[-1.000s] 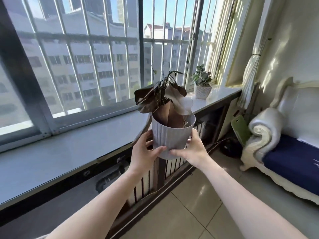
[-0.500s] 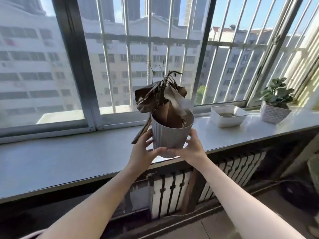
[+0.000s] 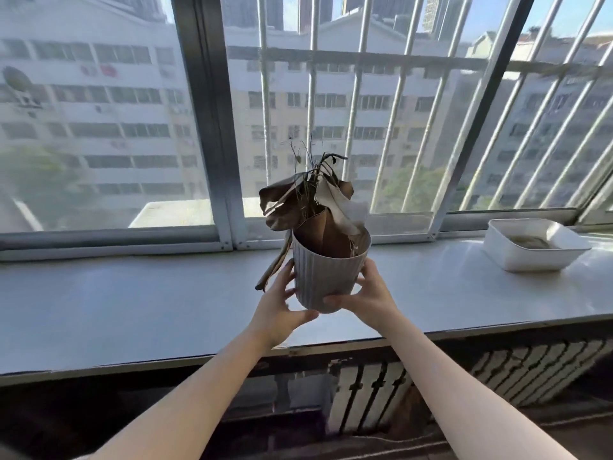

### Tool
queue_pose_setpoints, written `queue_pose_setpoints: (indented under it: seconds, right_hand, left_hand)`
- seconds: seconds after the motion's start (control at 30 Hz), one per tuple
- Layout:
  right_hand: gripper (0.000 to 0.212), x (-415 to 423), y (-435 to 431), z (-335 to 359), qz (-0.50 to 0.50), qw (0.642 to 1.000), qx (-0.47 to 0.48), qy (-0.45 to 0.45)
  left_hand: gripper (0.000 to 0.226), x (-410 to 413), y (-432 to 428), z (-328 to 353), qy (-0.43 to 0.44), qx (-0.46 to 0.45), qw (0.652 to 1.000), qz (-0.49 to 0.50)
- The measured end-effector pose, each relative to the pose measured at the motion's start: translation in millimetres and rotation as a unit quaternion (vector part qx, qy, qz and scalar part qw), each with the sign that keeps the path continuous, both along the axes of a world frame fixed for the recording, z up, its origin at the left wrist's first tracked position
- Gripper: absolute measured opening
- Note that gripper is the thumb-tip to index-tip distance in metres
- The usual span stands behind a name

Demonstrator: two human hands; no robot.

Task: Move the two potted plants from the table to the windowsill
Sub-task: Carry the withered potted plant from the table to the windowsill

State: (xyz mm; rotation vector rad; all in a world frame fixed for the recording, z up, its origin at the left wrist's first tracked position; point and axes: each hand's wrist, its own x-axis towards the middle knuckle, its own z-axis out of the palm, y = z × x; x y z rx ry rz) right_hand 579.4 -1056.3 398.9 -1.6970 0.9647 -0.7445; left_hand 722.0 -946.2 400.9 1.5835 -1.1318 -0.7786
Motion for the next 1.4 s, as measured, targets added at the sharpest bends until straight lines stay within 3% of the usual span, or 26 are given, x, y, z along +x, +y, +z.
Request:
queue_pose_setpoints:
  seconds: [0.47,0.97,1.2,1.4]
  right_hand:
    - [0.086,51,-37,-44,0.034,0.999,-0.003,0.042]
    - [0.077,80,-74,-85,0.108,0.993,0.002,0.055]
    - [0.090,85,-87,-85,0.107,0.993,0.003,0.048]
    - [0.088,90,-100,-87,0.111,0.993,0.021,0.037]
  left_hand:
    - [0.095,42,-17,-30,-0.020,0.093,0.995,0.038]
    - [0.095,56,-32,-58,-0.016,0.134,0.989,0.063]
    - [0.098,60,-45,-60,0.019,0.124,0.990,0.070]
    - [0.099,61,-58,-61,0.040,0.120,0.989,0.073]
